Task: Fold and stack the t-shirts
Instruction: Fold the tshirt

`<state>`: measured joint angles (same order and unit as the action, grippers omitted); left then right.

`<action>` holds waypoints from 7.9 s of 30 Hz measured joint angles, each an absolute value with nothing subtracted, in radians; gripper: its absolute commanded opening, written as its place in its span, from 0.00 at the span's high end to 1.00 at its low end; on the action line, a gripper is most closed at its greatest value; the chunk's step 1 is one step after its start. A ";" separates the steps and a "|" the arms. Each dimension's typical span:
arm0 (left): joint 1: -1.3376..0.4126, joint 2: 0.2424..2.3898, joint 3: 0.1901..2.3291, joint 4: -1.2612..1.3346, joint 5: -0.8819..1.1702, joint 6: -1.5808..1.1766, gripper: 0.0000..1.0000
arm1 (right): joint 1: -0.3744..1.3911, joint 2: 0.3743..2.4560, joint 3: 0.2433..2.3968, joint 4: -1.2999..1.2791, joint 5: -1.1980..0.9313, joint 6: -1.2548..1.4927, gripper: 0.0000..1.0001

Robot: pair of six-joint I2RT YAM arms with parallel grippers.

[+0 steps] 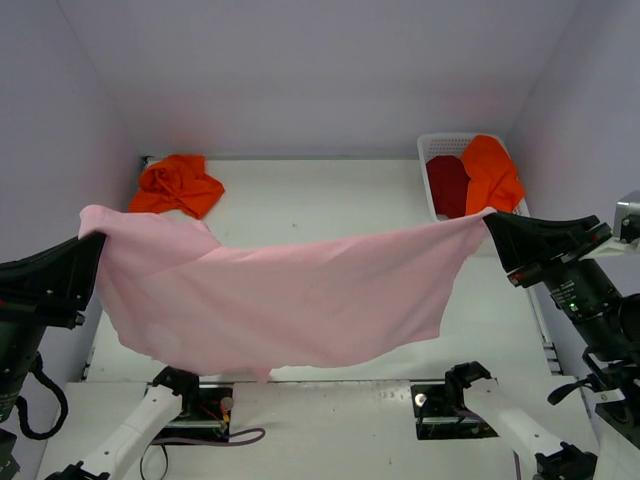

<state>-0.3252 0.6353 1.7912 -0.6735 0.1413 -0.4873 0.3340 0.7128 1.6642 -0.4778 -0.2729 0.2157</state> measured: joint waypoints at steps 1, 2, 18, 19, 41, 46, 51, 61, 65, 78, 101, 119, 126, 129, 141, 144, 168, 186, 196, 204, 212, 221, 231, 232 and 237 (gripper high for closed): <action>-0.325 0.629 1.776 -0.670 0.142 -0.490 1.00 | 0.333 0.709 1.651 -0.474 -0.274 0.216 1.00; -0.325 0.625 1.751 -0.663 0.143 -0.493 1.00 | 0.333 0.706 1.631 -0.471 -0.272 0.216 1.00; -0.325 0.810 1.274 -0.482 0.176 -0.538 1.00 | 0.333 0.831 1.290 -0.460 -0.123 0.208 1.00; -0.325 0.824 1.262 -0.472 0.176 -0.538 1.00 | 0.333 0.844 1.278 -0.458 -0.115 0.208 1.00; -0.325 1.003 1.029 -0.187 0.169 -0.544 1.00 | 0.333 1.050 1.073 -0.258 -0.029 0.184 1.00; -0.325 1.075 0.982 -0.114 0.150 -0.563 1.00 | 0.333 1.122 1.071 -0.202 -0.027 0.181 1.00; -0.325 1.156 0.982 -0.056 0.122 -0.569 1.00 | 0.333 1.193 1.071 -0.152 -0.004 0.172 1.00; -0.324 1.354 1.091 0.023 0.077 -0.561 1.00 | 0.333 1.336 1.075 -0.070 0.048 0.155 1.00; -0.302 1.431 1.098 0.068 0.080 -0.561 1.00 | 0.333 1.367 1.075 -0.027 0.070 0.151 1.00; -0.234 1.678 1.219 0.135 0.100 -0.560 1.00 | 0.309 1.602 1.189 0.051 0.101 0.120 1.00; -0.144 1.805 1.329 0.207 0.175 -0.554 1.00 | 0.282 1.789 1.361 0.105 0.089 0.077 1.00; -0.144 1.507 1.100 0.216 0.163 -0.552 1.00 | 0.290 1.605 1.217 0.101 0.076 0.081 1.00; -0.149 1.449 1.011 0.209 0.149 -0.553 1.00 | 0.290 1.538 1.155 0.094 0.071 0.089 1.00; -0.149 1.411 0.980 0.203 0.137 -0.553 1.00 | 0.295 1.500 1.122 0.086 0.067 0.099 1.00; -0.155 1.299 0.905 0.194 0.122 -0.559 1.00 | 0.337 1.406 1.045 0.072 0.065 0.131 1.00; -0.156 1.284 0.877 0.180 0.117 -0.564 1.00 | 0.362 1.384 1.019 0.070 0.070 0.138 1.00; -0.217 1.005 0.692 0.062 0.067 -0.607 1.00 | 0.487 1.120 0.823 -0.045 0.176 0.243 1.00; -0.276 0.908 0.674 -0.019 -0.023 -0.645 1.00 | 0.552 1.037 0.781 -0.150 0.220 0.357 1.00; -0.294 0.859 0.653 -0.072 -0.089 -0.704 0.39 | 0.624 1.043 0.779 -0.193 0.316 0.435 0.20; -0.295 0.796 0.639 -0.115 -0.142 -0.741 0.39 | 0.636 1.053 0.784 -0.215 0.384 0.469 0.18; -0.295 0.955 0.624 0.018 -0.125 -0.762 0.39 | 0.636 1.149 0.802 -0.160 0.385 0.469 0.19; -0.295 1.199 0.630 0.185 -0.049 -0.771 0.39 | 0.636 1.299 0.802 0.005 0.321 0.472 0.20; -0.312 1.348 0.691 0.312 -0.014 -0.801 0.39 | 0.657 1.354 0.764 0.097 0.272 0.523 0.21; -0.318 1.355 0.694 0.320 -0.014 -0.805 0.39 | 0.662 1.355 0.754 0.100 0.271 0.529 0.21; -0.374 1.393 0.704 0.343 -0.019 -0.826 0.39 | 0.688 1.373 0.715 0.107 0.271 0.565 0.21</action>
